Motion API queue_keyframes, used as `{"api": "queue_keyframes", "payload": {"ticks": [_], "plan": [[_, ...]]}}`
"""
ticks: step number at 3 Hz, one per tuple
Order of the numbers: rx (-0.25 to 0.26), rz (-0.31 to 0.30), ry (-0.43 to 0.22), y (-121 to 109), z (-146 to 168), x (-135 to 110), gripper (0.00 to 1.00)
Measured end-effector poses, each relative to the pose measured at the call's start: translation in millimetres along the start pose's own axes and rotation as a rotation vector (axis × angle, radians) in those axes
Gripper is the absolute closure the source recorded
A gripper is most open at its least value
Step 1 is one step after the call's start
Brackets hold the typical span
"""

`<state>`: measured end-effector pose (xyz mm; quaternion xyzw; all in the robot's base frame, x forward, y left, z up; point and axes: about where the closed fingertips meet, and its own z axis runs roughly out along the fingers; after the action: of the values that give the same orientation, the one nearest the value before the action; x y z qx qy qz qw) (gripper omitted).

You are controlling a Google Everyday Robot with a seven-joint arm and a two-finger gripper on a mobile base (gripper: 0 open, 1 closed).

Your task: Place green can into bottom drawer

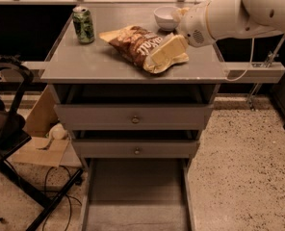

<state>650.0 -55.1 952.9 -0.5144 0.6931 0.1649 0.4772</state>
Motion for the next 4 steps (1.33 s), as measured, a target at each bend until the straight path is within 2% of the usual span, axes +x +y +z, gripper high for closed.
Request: {"api": "queue_keyframes", "payload": {"ticks": [1, 2, 3, 4], "plan": [[-0.016, -0.007, -0.045, -17, 24, -3, 0.0], [-0.043, 0.036, -0.117, -56, 87, -7, 0.0], [-0.016, 0.093, -0.145, -83, 139, -25, 0.0], [0.06, 0.184, -0.138, -98, 191, -46, 0.0]]}}
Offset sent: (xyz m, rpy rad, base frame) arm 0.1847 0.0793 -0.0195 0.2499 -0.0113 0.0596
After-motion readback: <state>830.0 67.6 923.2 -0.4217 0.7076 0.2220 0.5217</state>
